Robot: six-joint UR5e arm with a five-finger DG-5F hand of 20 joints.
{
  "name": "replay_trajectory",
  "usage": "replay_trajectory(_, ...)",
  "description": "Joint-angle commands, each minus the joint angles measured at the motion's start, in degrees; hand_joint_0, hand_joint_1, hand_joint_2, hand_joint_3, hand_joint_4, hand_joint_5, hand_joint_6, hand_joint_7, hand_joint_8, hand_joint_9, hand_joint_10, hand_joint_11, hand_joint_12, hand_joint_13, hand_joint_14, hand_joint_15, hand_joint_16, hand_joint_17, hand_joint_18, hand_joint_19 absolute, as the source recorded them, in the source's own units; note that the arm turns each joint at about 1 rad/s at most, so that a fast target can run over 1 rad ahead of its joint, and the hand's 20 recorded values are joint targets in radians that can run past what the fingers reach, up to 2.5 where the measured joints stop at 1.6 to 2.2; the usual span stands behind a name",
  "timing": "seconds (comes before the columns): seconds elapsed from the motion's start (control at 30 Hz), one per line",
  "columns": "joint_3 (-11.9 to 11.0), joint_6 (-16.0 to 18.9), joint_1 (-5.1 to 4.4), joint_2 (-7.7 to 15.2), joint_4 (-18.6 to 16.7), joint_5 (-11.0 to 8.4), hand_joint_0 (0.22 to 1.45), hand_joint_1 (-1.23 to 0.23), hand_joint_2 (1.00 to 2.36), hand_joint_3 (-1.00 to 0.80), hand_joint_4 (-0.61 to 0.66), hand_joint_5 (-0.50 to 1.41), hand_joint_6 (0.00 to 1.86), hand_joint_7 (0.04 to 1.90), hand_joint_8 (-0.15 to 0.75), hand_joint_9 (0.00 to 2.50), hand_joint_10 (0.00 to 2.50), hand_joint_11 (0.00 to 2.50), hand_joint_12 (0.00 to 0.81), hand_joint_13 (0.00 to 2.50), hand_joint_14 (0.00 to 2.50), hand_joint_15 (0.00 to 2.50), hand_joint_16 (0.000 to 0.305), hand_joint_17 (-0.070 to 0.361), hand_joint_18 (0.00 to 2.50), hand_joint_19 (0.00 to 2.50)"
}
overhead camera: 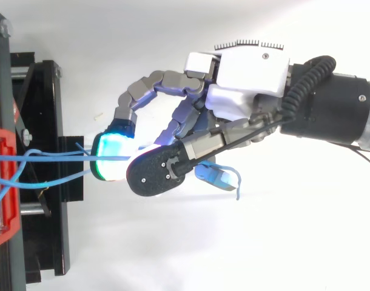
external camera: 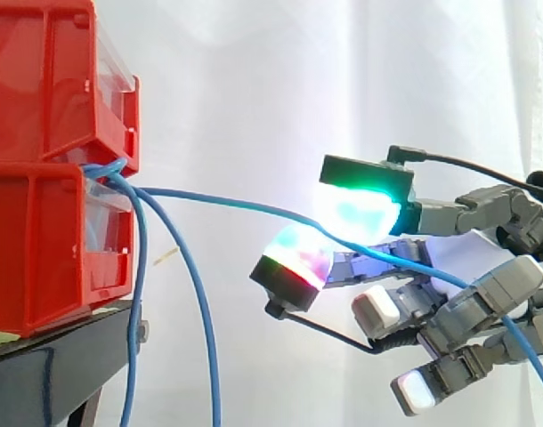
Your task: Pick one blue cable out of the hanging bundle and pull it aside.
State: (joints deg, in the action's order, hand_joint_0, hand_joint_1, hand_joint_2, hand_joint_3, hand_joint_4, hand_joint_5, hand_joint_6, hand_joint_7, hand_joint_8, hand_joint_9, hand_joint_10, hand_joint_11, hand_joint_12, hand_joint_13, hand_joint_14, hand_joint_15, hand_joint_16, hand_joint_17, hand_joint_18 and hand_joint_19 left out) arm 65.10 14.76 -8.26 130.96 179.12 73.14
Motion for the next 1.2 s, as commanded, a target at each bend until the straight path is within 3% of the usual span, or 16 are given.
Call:
replay_trajectory(0.0,0.03,0.0,0.0,-0.01,0.0,-0.01,0.6,-0.74,1.02,-0.29,-0.18,-0.11,0.94,0.84,0.243,1.22,0.02,0.62,0.311,1.79,0.02,1.15,0.053,0.118,0.93,0.54)
replay_trajectory(0.37,0.03,0.0,-0.09,-0.01,0.0,-0.01,0.59,-0.77,1.0,-0.15,-0.18,-0.06,0.93,0.89,0.293,1.39,0.02,0.59,0.397,1.86,0.02,1.06,0.068,0.153,1.06,0.48)
replay_trajectory(0.6,0.03,-0.17,-0.09,-0.01,0.09,-0.1,0.59,-0.78,1.01,-0.15,-0.2,-0.05,0.92,0.9,0.283,1.39,0.02,0.59,0.407,1.57,0.02,0.89,0.069,0.154,1.0,0.47)
replay_trajectory(0.67,0.03,-0.44,-0.09,-0.01,0.09,-0.01,0.57,-0.77,1.04,-0.14,-0.19,-0.05,0.92,0.92,0.279,1.37,0.02,0.59,0.411,1.4,0.02,0.79,0.069,0.155,0.97,0.48)
replay_trajectory(0.73,0.03,-0.44,-0.09,-0.01,0.09,-0.01,0.54,-0.75,1.17,-0.15,-0.2,-0.04,0.92,0.93,0.282,1.33,0.02,0.55,0.408,1.18,0.02,0.62,0.068,0.152,0.92,0.45)
replay_trajectory(0.77,-0.06,-0.44,-0.09,-0.01,0.18,0.08,0.54,-0.74,1.18,-0.15,-0.2,-0.04,0.92,0.94,0.28,1.33,0.02,0.54,0.406,1.18,0.02,0.61,0.067,0.151,0.9,0.45)
replay_trajectory(0.87,-0.06,-0.44,-0.09,-0.1,0.18,0.08,0.5,-0.72,1.37,-0.19,-0.21,-0.04,0.92,0.94,0.285,1.24,0.02,0.47,0.41,1.06,0.02,0.52,0.067,0.151,0.85,0.42)
replay_trajectory(1.17,-0.06,-0.53,0.0,-0.1,0.18,0.25,0.5,-0.73,1.38,-0.21,-0.21,-0.04,0.91,0.93,0.286,1.11,0.01,0.46,0.422,0.97,0.02,0.52,0.067,0.15,0.73,0.41)
